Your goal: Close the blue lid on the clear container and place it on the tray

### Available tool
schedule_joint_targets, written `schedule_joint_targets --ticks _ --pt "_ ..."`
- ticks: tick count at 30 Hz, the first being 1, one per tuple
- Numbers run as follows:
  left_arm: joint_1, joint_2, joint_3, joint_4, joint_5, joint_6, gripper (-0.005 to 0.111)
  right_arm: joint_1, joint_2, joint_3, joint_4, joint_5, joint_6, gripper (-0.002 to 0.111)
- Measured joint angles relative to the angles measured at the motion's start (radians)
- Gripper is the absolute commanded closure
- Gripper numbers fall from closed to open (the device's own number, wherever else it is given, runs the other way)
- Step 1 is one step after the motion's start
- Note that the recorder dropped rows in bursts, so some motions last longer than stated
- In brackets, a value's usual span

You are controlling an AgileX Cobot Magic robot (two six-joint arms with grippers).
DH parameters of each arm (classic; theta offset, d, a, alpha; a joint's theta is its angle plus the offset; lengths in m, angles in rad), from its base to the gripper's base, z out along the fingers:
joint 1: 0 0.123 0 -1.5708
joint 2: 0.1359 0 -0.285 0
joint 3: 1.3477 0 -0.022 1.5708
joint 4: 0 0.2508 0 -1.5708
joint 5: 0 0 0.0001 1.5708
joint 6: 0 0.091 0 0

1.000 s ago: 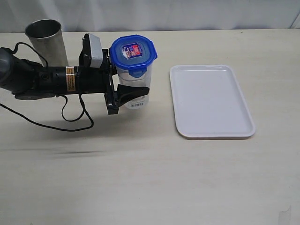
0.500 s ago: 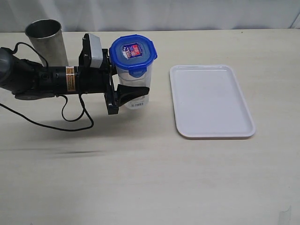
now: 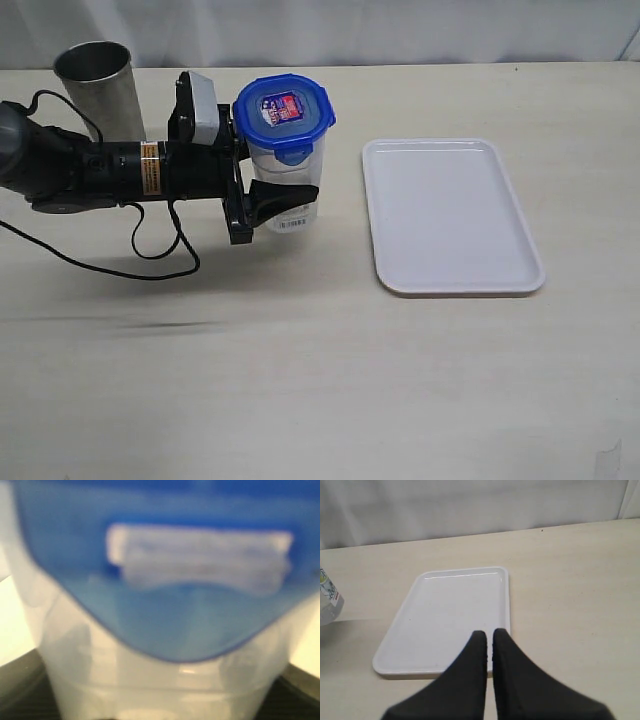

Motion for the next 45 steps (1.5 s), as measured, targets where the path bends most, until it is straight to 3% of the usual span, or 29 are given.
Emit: schedule_joint_targets --ticks 35,39,45 --pt "0.0 0.0 0.0 -0.013 0.0 -0.022 0.107 0.0 0.0 0.0 0.0 0.008 0.0 0.104" --pt "-0.023 0.0 -0.012 -0.057 0.002 -0.022 0.107 0.0 0.0 0.0 0.0 0.008 0.0 0.104" --pt "-0.093 0.0 -0.153 -0.076 0.03 -0.057 0.107 0.0 0.0 0.0 0.0 0.01 0.0 0.104"
